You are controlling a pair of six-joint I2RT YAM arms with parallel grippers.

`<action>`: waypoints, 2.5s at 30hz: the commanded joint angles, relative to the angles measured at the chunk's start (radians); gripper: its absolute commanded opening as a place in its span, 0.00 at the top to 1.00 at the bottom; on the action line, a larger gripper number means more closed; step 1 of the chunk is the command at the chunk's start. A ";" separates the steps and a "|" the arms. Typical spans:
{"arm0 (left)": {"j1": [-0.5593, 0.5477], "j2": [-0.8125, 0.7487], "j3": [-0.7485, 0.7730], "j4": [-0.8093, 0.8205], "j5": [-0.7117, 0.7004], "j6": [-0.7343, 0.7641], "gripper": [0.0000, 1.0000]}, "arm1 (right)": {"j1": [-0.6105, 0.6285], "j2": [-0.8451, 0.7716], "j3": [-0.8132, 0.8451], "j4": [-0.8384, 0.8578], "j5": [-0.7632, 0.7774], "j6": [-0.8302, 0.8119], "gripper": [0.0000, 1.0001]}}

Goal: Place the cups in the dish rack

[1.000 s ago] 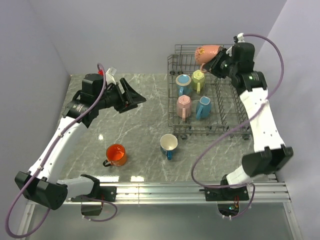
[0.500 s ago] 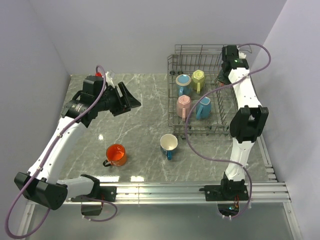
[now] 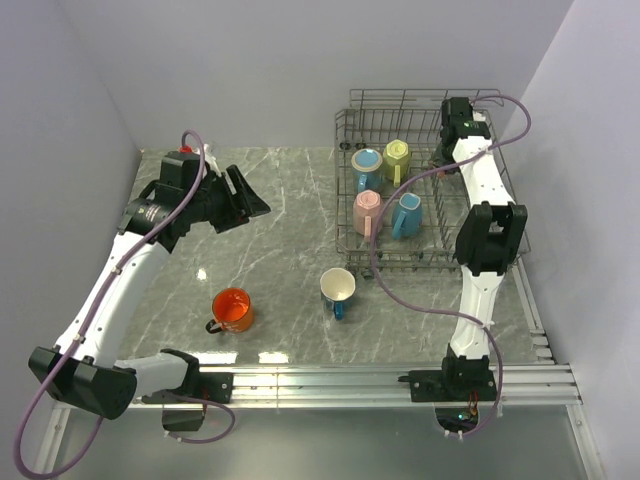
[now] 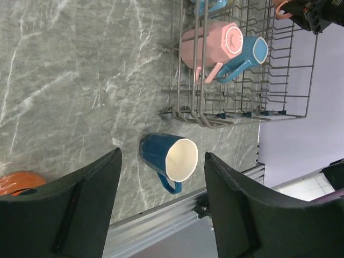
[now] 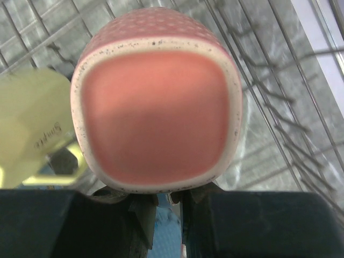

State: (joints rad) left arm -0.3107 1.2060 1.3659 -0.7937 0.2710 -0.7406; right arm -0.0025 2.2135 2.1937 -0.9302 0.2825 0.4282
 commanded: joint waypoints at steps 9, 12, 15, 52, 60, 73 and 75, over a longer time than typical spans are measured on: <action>0.010 0.015 0.058 -0.001 -0.016 0.018 0.33 | 0.007 -0.021 0.038 0.062 -0.068 0.017 1.00; 0.010 0.014 0.052 -0.001 -0.016 0.018 0.34 | 0.007 -0.054 0.037 0.053 -0.048 0.015 1.00; 0.012 0.015 0.047 -0.001 -0.015 0.018 0.34 | 0.007 -0.084 0.055 0.045 -0.063 0.018 1.00; 0.013 -0.006 0.013 -0.016 -0.004 0.040 0.36 | -0.014 0.080 0.051 -0.151 -0.147 0.053 1.00; 0.013 -0.019 0.002 -0.022 0.004 0.044 0.36 | -0.016 0.038 0.006 -0.137 -0.146 0.047 0.53; 0.013 -0.068 -0.042 -0.033 0.014 0.058 0.36 | -0.014 -0.130 -0.069 -0.151 -0.111 0.049 0.30; 0.013 -0.071 -0.048 -0.035 0.019 0.066 0.36 | -0.016 -0.164 -0.051 -0.171 -0.100 0.047 0.30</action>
State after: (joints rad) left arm -0.3016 1.1622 1.3270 -0.8383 0.2722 -0.7074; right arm 0.0059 2.1715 2.1185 -1.0035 0.0921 0.4866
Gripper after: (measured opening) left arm 0.642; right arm 0.697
